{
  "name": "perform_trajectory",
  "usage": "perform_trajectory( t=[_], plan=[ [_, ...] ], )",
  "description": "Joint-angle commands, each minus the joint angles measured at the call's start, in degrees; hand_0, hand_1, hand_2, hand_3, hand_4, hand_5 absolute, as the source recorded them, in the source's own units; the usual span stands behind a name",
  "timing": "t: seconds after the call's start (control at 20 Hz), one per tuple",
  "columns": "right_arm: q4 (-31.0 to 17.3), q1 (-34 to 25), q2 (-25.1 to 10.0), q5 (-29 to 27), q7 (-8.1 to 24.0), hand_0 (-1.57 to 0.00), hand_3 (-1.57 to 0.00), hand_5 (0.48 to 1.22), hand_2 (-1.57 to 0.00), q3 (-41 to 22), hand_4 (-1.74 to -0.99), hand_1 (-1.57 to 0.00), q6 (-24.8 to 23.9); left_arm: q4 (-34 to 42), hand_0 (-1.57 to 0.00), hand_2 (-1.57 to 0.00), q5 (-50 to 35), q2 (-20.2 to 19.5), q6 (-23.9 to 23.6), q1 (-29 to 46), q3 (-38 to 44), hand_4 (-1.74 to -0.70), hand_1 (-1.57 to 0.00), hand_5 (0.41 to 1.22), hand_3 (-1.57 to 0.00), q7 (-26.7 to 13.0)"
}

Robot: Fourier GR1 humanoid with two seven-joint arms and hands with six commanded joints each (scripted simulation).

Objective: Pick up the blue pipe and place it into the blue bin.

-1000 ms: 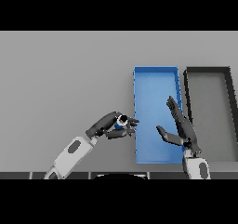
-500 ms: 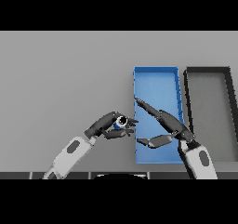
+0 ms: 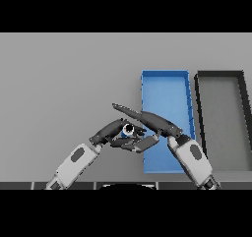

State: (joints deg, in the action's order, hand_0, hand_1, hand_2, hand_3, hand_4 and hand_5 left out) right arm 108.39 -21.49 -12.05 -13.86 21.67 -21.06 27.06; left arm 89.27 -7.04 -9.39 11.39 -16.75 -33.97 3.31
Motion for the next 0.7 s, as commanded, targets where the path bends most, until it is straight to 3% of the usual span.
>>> perform_trajectory(
  t=[0.0, 0.15, 0.2, 0.25, 0.3, 0.35, 0.4, 0.5, 0.65],
  plan=[
    [-0.66, -0.60, 0.69, 0.01, -0.33, 0.00, 0.00, 0.511, 0.00, -0.38, -1.219, 0.00, 0.27, -0.23, -1.57, -1.57, 0.72, -0.33, -0.28, -0.10, 0.18, -1.74, -1.57, 1.221, -1.54, 0.61],
    [-3.69, -3.50, 2.31, 0.12, -0.56, -0.05, -0.05, 0.506, -0.10, -1.08, -1.245, -0.08, 1.63, 0.38, -1.57, -1.57, -0.35, -0.62, 0.74, 0.71, 0.20, -1.74, -1.57, 1.221, -1.48, 0.27],
    [-4.19, -4.32, 2.70, -0.22, -0.34, -0.18, -0.16, 0.509, -0.24, -1.22, -1.294, -0.22, 2.06, 0.13, -1.39, -1.32, 1.93, -1.18, -0.01, 0.21, -0.07, -1.74, -1.33, 1.221, -1.29, 0.52],
    [-5.21, -5.45, 3.25, 0.04, 0.05, -0.35, -0.30, 0.507, -0.38, -1.57, -1.335, -0.38, 2.50, 0.16, -1.18, -1.06, 3.73, -2.85, 0.52, -0.81, -0.70, -1.68, -1.08, 1.221, -1.03, -3.39],
    [-6.02, -6.25, 3.66, 0.39, 0.07, -0.53, -0.44, 0.508, -0.53, -1.73, -1.362, -0.53, 2.86, 0.76, -0.99, -0.85, 3.98, -3.68, 1.85, -1.49, -1.37, -1.55, -0.88, 1.221, -0.82, -6.83],
    [-6.59, -6.71, 4.22, 0.97, -0.53, -0.72, -0.63, 0.522, -0.74, -2.45, -1.430, -0.70, 3.53, 1.02, -0.82, -0.68, 4.80, -3.37, 1.60, -0.71, -1.79, -1.48, -0.71, 1.221, -0.66, -7.72],
    [-7.07, -7.58, 4.50, -0.70, -0.19, -0.89, -0.77, 0.550, -0.91, -2.01, -1.486, -0.87, 3.87, 0.73, -0.78, -0.69, 4.95, -2.66, 1.17, -0.45, -0.98, -1.53, -0.71, 1.221, -0.58, -5.79],
    [-8.21, -7.62, 4.98, -4.01, -0.78, -1.13, -0.96, 0.666, -1.14, -2.49, -1.562, -1.12, 4.45, 0.29, -1.06, -0.97, 5.29, -1.24, 0.22, -0.27, 0.07, -1.61, -1.02, 1.221, -0.94, -6.12],
    [-7.97, -6.02, 5.52, -5.95, -0.49, -1.35, -1.26, 0.905, -1.35, -3.20, -1.469, -1.34, 3.72, 0.32, -1.31, -1.19, 2.52, 0.91, 0.25, 0.48, 1.53, -1.67, -1.29, 1.221, -1.25, -1.67]
  ],
)
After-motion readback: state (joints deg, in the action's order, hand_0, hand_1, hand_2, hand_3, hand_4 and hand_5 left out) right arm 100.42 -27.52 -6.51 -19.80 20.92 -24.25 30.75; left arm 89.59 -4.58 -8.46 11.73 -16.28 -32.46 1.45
